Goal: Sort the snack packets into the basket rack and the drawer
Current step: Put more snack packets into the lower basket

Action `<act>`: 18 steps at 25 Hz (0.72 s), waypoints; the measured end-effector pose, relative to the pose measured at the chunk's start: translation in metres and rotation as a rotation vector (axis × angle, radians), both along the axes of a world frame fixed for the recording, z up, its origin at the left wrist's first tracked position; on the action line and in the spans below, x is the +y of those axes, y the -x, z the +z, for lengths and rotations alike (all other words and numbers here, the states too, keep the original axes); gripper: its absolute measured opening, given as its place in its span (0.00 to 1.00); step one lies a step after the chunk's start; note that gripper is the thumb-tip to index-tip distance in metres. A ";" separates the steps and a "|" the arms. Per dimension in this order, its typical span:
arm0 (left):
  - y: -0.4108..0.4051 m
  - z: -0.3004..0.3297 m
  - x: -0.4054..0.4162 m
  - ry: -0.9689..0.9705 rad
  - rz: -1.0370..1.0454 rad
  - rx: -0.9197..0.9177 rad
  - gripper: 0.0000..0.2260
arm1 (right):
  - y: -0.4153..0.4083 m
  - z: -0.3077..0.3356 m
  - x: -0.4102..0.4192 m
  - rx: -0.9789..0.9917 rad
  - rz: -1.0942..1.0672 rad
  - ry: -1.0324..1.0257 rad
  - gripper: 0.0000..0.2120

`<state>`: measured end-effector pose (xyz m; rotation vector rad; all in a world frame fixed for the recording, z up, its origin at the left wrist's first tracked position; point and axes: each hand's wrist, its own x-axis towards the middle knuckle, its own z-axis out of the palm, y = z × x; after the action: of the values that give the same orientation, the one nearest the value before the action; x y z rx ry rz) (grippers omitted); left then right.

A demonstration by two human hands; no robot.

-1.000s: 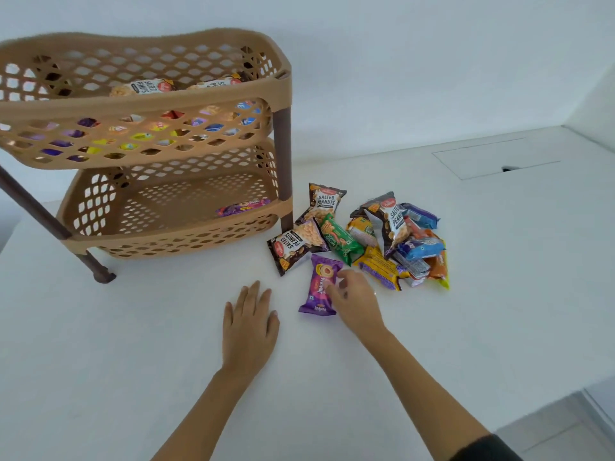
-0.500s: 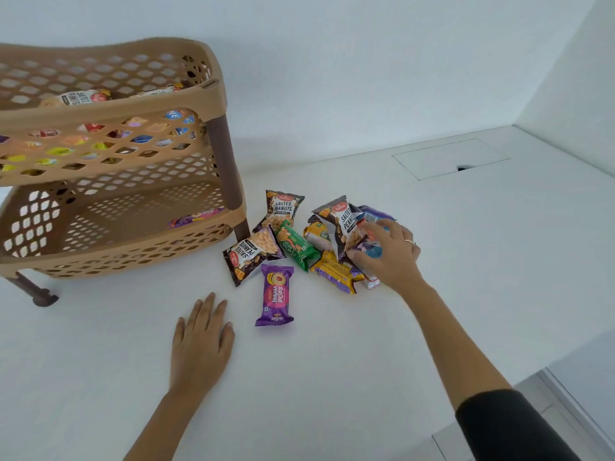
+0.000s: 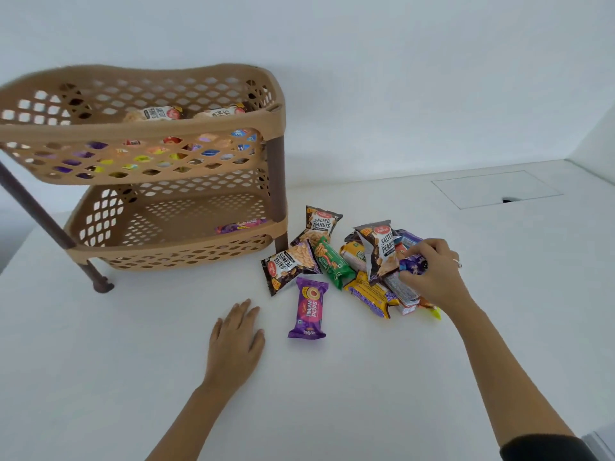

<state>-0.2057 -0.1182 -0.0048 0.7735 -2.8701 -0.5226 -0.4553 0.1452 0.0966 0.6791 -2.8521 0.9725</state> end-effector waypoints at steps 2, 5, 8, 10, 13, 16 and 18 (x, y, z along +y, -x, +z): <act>0.003 0.023 -0.008 -0.067 0.020 0.115 0.22 | -0.004 0.026 -0.016 0.018 -0.008 0.134 0.13; 0.002 0.084 -0.029 0.101 -0.068 0.436 0.19 | -0.017 0.074 -0.056 0.010 0.097 0.306 0.16; -0.009 0.160 -0.066 0.318 -0.138 0.711 0.17 | -0.036 0.127 -0.109 0.004 0.259 0.438 0.15; -0.022 0.204 -0.102 0.436 -0.118 0.783 0.16 | -0.046 0.163 -0.151 0.062 0.357 0.458 0.14; -0.038 0.245 -0.168 0.597 -0.035 0.787 0.16 | -0.054 0.216 -0.221 0.087 0.525 0.452 0.13; -0.052 0.260 -0.229 0.628 0.093 0.687 0.15 | -0.066 0.258 -0.298 0.076 0.706 0.326 0.12; -0.056 0.263 -0.261 0.590 0.131 0.616 0.15 | -0.073 0.270 -0.351 0.047 0.796 0.220 0.14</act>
<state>-0.1496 -0.3796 0.2585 0.5588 -2.1944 0.1048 -0.3826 -0.2062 0.3668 1.8301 -2.3604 1.2755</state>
